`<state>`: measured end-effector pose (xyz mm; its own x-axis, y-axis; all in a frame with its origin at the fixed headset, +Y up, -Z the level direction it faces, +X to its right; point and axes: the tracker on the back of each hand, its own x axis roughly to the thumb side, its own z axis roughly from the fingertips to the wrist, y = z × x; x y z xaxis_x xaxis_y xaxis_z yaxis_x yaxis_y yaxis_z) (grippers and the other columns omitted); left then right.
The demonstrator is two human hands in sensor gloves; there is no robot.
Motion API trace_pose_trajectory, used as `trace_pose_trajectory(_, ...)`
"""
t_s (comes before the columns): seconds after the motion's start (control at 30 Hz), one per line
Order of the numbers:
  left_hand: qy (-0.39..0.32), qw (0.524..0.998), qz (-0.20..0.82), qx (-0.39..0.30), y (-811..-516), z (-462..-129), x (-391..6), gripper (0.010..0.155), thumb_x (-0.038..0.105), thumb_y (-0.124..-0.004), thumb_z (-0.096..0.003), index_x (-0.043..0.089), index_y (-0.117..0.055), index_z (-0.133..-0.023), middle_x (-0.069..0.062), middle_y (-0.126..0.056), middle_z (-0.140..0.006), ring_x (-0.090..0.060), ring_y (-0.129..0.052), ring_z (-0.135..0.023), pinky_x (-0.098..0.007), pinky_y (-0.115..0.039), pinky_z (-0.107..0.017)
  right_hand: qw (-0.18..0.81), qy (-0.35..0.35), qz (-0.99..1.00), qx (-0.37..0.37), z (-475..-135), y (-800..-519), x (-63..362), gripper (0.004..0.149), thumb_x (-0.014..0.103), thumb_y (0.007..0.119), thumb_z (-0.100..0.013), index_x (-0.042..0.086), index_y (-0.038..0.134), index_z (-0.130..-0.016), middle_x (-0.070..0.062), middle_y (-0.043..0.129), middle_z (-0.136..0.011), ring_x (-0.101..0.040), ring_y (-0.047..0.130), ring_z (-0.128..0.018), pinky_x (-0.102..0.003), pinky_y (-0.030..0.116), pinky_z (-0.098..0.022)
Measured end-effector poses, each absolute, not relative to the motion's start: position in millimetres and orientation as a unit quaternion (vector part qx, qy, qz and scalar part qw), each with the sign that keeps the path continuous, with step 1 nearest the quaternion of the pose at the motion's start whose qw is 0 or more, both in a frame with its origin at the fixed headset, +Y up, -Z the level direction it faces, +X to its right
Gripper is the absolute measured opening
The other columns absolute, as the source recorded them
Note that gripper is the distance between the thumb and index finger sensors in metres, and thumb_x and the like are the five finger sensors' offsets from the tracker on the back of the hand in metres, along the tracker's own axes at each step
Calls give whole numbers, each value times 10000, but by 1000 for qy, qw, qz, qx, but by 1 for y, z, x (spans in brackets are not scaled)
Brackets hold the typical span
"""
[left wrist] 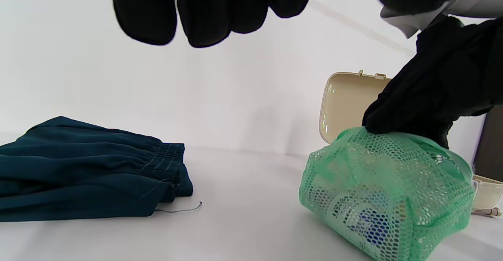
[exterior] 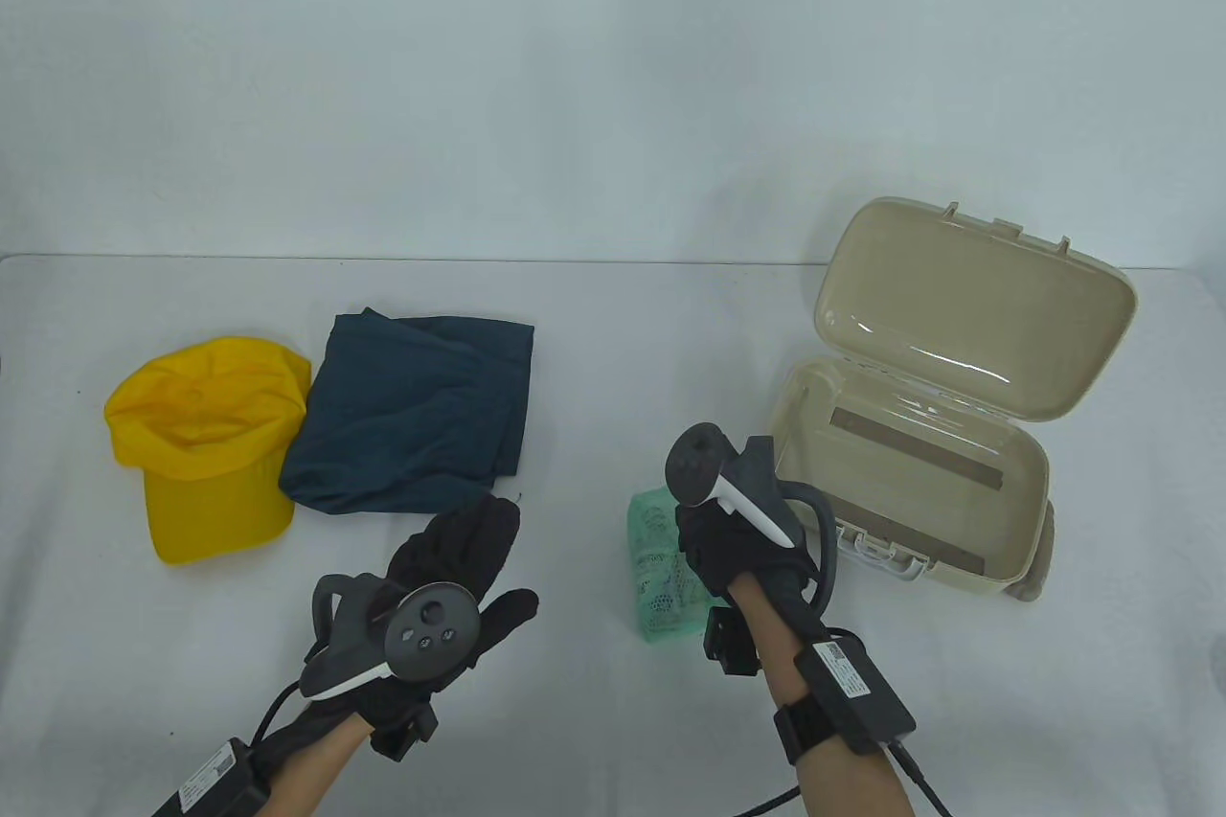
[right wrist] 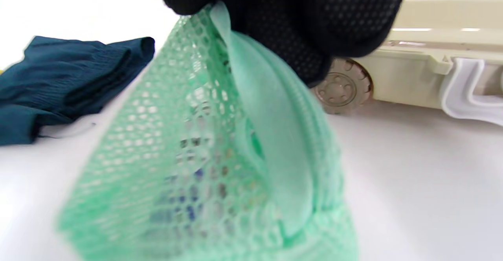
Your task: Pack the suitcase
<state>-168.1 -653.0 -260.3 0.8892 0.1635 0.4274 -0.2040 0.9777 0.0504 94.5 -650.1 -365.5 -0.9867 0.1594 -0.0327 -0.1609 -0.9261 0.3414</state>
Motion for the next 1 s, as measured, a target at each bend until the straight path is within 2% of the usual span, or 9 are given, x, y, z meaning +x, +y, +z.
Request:
trace_pose_trajectory(0.13, -214, 971, 98, 49, -652, -261, -169, 803, 580, -611, -518, 156, -385, -1161, -179, -467, -1197, -424, -624, -1079, -592, -633, -725, 125, 166, 978, -4, -365, -631, 109, 426, 322, 590, -579, 66, 742, -883, -50, 923, -709, -193, 980, -536, -372, 860, -417)
trace_pose_trajectory(0.33, -212, 971, 100, 54, -652, -261, -171, 803, 581, -610, -518, 158, -382, -1161, -177, -464, -1198, -425, -614, -1084, -593, -627, -729, 193, 127, 972, -41, -374, -578, 161, 426, 322, 591, -583, 61, 746, -882, -55, 925, -704, -194, 981, -530, -372, 861, -411)
trace_pose_trajectory(0.43, -208, 971, 100, 53, -652, -262, -173, 806, 580, -610, -518, 154, -377, -1161, -179, -457, -1199, -431, -599, -1089, -595, -617, -735, 192, 102, 974, -70, -379, -557, 190, 425, 321, 593, -583, 62, 748, -882, -56, 926, -704, -196, 982, -527, -374, 861, -411)
trace_pose_trajectory(0.53, -205, 972, 100, 54, -652, -262, -174, 808, 580, -610, -518, 151, -376, -1162, -181, -452, -1200, -432, -591, -1092, -597, -610, -738, 179, 86, 974, -109, -386, -548, 221, 425, 320, 594, -584, 60, 744, -885, -59, 923, -708, -200, 978, -534, -376, 857, -416)
trace_pose_trajectory(0.7, -201, 973, 98, 56, -651, -263, -176, 809, 580, -611, -517, 151, -376, -1161, -180, -453, -1200, -432, -591, -1092, -594, -608, -741, 161, 79, 968, -174, -399, -553, 271, 425, 320, 592, -583, 65, 738, -890, -60, 914, -715, -202, 971, -544, -380, 850, -428)
trace_pose_trajectory(1.0, -193, 975, 96, 53, -651, -264, -178, 808, 579, -611, -518, 150, -377, -1161, -181, -454, -1199, -433, -592, -1091, -593, -606, -742, 203, 100, 942, -249, -412, -595, 346, 424, 323, 591, -583, 71, 730, -895, -60, 907, -721, -201, 964, -554, -382, 843, -438)
